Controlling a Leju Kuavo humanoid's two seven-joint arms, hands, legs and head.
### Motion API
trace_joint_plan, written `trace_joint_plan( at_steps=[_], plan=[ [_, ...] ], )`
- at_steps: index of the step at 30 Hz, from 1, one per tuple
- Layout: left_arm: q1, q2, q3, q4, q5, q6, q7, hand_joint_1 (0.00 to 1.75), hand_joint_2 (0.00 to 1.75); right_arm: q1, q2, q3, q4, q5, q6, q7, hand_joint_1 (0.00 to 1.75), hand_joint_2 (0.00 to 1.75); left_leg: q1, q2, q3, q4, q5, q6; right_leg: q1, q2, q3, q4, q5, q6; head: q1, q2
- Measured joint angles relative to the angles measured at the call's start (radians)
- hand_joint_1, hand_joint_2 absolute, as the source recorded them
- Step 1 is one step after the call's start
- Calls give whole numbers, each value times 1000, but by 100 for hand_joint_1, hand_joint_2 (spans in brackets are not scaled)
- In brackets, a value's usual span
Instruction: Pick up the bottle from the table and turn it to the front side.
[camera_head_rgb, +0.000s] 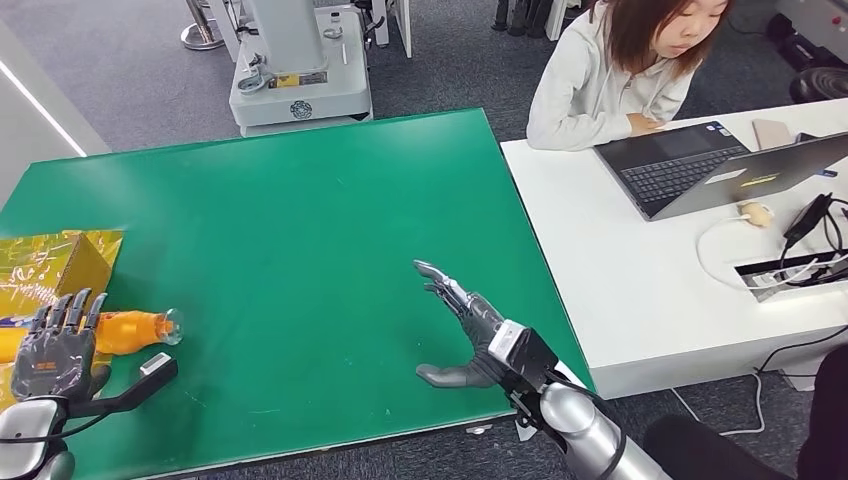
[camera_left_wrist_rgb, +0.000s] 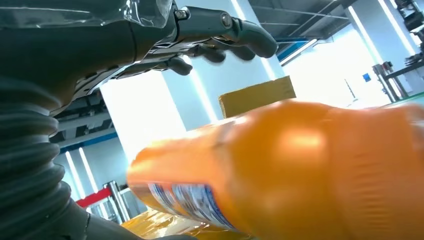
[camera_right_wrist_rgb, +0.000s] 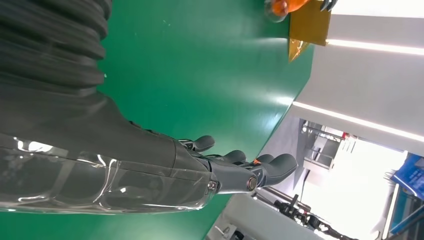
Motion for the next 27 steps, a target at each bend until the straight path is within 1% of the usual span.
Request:
trace_joint_plan(
  at_steps=[18, 27],
  plan=[
    [0, 0, 0, 4, 10, -2, -5, 0, 175, -10, 0, 3, 11, -8, 0, -1, 0, 175, 0, 0, 0, 0, 0, 0, 0, 0, 0, 0, 0, 0, 0, 0],
    [9, -9, 25, 4, 34, 2, -31, 0, 175, -49, -3, 10, 46, -54, 1, -14, 0, 175, 0, 0, 0, 0, 0, 0, 0, 0, 0, 0, 0, 0, 0, 0]
  ],
)
